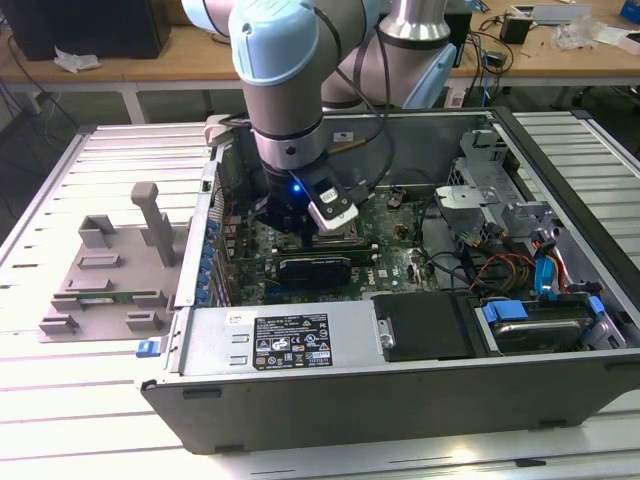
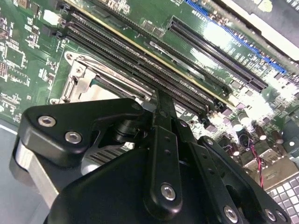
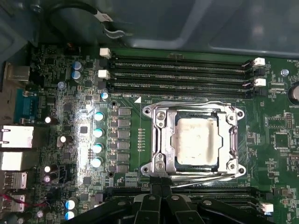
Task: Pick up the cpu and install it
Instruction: 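Install the second cpu locking lever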
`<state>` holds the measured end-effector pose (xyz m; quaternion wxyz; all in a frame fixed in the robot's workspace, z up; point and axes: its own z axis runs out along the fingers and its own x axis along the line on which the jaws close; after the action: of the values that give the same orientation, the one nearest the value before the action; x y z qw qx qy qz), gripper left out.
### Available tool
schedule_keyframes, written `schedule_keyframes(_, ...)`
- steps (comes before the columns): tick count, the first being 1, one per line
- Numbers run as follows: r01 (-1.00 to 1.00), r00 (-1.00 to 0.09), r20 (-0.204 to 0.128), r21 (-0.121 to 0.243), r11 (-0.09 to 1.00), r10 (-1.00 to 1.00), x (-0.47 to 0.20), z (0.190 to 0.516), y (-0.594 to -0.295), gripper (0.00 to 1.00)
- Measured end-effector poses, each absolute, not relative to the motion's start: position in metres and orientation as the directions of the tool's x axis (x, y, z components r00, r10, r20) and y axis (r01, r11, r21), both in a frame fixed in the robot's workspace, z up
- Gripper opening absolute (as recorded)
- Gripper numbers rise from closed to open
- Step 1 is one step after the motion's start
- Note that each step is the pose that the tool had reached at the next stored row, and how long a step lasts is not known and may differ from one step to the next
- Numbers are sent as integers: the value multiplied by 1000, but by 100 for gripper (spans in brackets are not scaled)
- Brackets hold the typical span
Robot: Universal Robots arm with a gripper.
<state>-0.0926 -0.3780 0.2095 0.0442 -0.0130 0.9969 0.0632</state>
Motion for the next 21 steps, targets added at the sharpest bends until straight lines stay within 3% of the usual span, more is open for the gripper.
schedule_keyframes(11,-32,-995,-96,166,986,-16,-96,207,-384,11)
schedule_keyframes(21,-32,-995,-96,179,983,-15,-96,207,-392,11)
